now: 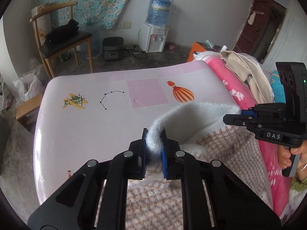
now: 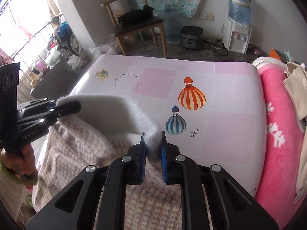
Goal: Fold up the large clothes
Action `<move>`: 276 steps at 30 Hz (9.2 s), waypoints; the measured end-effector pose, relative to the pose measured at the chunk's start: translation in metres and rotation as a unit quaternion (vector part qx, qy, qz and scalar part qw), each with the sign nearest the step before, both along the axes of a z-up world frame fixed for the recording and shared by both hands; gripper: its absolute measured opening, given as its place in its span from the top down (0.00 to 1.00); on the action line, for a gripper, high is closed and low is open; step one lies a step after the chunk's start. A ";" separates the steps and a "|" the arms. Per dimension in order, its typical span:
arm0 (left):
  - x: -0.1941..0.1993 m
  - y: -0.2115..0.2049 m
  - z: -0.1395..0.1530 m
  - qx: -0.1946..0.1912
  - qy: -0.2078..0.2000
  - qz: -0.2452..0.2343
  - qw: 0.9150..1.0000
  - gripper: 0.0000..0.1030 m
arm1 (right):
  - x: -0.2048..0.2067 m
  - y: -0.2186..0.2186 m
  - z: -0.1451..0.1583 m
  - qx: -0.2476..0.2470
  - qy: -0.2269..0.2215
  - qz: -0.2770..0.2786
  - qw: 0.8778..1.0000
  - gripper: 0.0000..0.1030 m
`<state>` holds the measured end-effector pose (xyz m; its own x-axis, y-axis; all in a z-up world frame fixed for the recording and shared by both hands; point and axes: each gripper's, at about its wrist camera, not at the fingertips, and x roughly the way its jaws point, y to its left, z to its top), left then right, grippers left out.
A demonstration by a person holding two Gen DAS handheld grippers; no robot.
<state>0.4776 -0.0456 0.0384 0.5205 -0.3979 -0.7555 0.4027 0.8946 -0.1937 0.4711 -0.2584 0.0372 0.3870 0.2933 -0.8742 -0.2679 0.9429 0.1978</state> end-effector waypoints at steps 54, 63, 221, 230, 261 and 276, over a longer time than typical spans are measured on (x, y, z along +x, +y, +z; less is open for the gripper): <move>-0.101 -0.016 -0.070 0.123 -0.017 -0.073 0.990 0.84 | -0.097 0.017 -0.023 0.010 -0.029 0.064 0.997 0.64; -0.127 0.003 -0.072 0.155 -0.018 -0.084 0.984 0.83 | -0.124 -0.005 -0.051 -0.072 -0.013 0.061 0.995 0.64; -0.276 0.085 -0.097 0.179 0.000 0.105 0.978 0.70 | -0.273 -0.043 -0.066 -0.112 0.023 -0.054 0.992 0.67; -0.276 0.086 -0.096 0.176 0.000 0.109 0.978 0.70 | -0.275 -0.041 -0.065 -0.121 0.017 -0.054 0.991 0.70; -0.344 0.095 0.045 0.117 -0.205 0.154 0.959 0.93 | -0.350 -0.040 0.072 -0.089 -0.197 -0.087 0.972 0.93; -0.090 0.080 0.023 0.110 -0.095 0.137 0.980 0.89 | -0.118 -0.068 0.039 -0.064 -0.151 -0.125 0.979 0.92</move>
<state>0.3875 0.0342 0.0613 0.7245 -0.0615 -0.6865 0.1517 0.9858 0.0717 0.3528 -0.3264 0.0760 0.6783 0.0527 -0.7329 -0.0546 0.9983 0.0213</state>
